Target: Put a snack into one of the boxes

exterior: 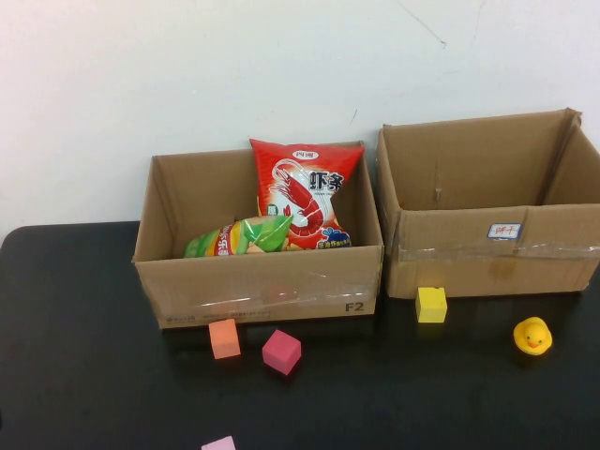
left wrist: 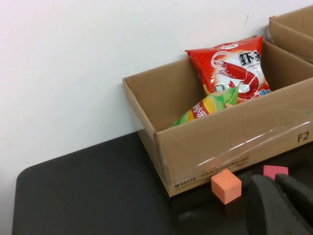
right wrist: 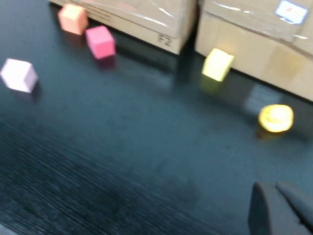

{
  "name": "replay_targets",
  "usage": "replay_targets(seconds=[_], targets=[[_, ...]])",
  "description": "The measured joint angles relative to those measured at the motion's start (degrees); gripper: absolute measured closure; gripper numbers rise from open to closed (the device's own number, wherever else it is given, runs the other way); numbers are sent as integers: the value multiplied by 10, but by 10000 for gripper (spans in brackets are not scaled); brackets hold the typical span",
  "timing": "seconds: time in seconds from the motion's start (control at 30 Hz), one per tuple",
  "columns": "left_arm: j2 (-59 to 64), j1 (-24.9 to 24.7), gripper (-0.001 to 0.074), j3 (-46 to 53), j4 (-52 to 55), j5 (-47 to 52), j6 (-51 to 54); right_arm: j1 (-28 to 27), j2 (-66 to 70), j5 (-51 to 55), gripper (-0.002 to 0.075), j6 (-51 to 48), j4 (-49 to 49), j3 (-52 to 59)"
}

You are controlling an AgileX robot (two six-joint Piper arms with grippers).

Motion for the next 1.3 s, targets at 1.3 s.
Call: replay_targets(seconds=[1.3], targets=[[-64, 166, 736, 147, -68, -31, 0, 0, -1, -1, 725, 0, 25, 0]])
